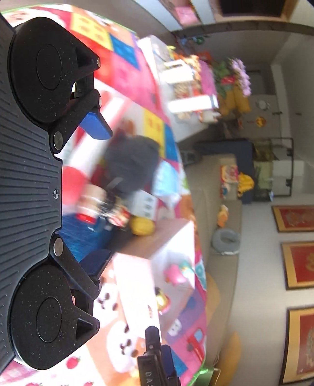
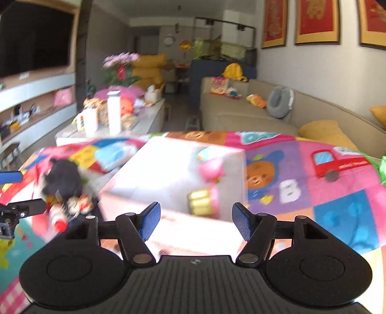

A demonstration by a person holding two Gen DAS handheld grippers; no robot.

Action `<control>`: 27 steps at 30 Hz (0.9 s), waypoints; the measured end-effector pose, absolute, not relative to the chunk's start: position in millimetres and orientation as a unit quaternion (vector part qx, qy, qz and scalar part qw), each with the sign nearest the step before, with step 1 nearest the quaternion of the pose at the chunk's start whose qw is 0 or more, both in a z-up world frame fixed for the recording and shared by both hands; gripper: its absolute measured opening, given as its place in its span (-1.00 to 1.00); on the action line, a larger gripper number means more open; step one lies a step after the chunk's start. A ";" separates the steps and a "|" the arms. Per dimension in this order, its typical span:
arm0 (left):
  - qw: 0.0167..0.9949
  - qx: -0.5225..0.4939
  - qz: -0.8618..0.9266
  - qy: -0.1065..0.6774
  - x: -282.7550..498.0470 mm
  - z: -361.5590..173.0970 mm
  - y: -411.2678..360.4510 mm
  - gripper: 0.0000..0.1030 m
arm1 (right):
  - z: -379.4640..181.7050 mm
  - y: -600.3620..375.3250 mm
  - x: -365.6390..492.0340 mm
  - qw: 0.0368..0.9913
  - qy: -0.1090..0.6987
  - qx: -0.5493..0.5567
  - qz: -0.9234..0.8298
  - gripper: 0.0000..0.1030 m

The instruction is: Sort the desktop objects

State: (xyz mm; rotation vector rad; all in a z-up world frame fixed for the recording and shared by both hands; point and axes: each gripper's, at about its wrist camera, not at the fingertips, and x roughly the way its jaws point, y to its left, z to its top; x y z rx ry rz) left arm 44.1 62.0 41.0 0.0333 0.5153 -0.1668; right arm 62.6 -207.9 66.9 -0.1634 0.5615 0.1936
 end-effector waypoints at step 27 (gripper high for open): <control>0.949 -0.121 -0.006 0.291 32.9 5.7 105.5 0.98 | 10.3 -92.5 101.2 0.911 0.350 -0.116 0.186 -0.36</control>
